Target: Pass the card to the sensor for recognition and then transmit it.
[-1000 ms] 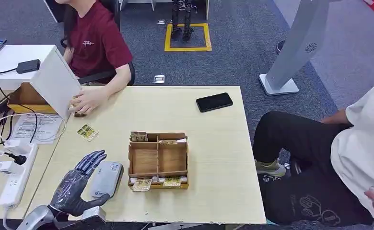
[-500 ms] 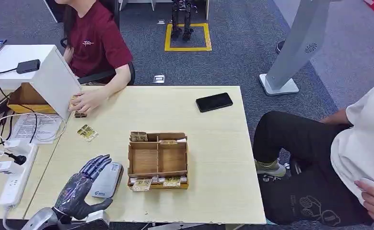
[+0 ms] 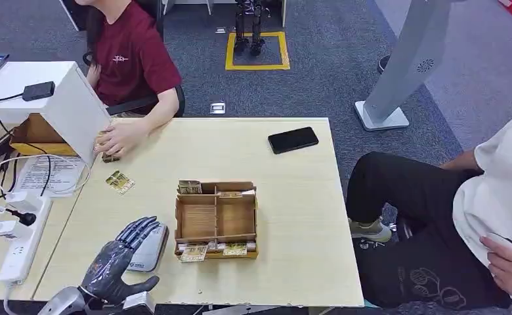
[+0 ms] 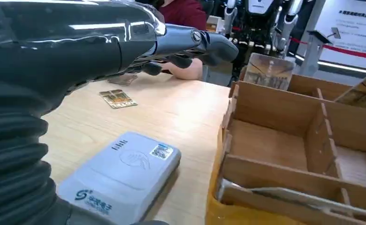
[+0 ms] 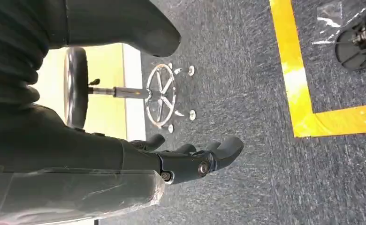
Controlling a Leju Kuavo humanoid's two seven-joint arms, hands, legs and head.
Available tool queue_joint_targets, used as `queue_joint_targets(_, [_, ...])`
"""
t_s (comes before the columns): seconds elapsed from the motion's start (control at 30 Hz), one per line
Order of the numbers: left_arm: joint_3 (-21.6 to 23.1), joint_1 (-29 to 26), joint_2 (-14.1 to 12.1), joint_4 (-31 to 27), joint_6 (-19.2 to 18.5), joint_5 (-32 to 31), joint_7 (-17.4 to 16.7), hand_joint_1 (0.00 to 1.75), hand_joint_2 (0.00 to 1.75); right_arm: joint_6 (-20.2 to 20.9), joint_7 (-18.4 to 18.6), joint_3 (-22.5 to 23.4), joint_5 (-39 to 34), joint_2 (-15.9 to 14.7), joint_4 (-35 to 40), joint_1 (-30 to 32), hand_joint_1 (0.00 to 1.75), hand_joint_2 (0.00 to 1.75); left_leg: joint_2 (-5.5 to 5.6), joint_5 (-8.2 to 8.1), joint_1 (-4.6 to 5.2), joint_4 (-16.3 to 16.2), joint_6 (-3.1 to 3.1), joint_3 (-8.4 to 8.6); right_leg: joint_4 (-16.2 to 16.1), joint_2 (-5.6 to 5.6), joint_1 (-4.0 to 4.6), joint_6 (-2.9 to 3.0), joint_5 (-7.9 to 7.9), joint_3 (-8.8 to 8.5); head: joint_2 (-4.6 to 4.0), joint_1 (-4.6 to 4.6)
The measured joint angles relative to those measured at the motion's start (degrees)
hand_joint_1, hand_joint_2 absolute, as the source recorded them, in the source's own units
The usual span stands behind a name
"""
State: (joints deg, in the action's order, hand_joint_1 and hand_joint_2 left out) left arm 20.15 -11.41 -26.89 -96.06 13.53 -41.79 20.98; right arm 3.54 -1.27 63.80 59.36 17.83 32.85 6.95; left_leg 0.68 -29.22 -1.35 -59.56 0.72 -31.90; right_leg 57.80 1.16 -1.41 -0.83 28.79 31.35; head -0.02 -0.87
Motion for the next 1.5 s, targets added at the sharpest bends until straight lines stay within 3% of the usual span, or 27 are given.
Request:
queue_joint_targets(0.33, [5.14,2.89,2.56,2.75,2.71,-3.63,-0.44,0.00,1.75,-0.74,-1.33,2.08,3.59,0.18,-0.18,0.16,0.00,1.75,0.04,0.00,0.01,0.00,0.00,0.02,0.00,-0.06,-0.01,0.00,0.00,-0.05,0.00,0.00])
queue_joint_targets(1.1, [10.84,4.07,7.89,5.25,8.05,-1.49,-0.88,0.00,1.75,-3.21,-3.72,4.74,7.74,0.31,-2.58,-0.07,0.00,1.75,0.09,0.00,0.01,0.00,0.00,0.01,0.00,-0.10,0.00,0.00,0.00,-0.04,0.00,-0.02])
queue_joint_targets(1.33, [10.87,5.20,10.52,6.93,12.07,-5.60,-2.71,0.00,1.75,-3.45,-3.54,4.72,7.52,0.31,-2.64,-0.07,0.00,1.75,0.09,0.00,0.01,-0.01,0.00,0.01,0.00,-0.10,-0.01,0.00,0.00,-0.04,0.00,0.00])
queue_joint_targets(1.5, [10.87,6.99,12.13,9.42,15.48,-11.74,-4.05,0.00,1.75,-1.38,-2.84,4.72,6.67,0.31,-2.21,-0.09,0.00,1.75,0.10,0.00,0.01,-0.01,0.00,0.01,0.00,-0.11,-0.01,0.00,0.00,-0.05,0.00,0.00])
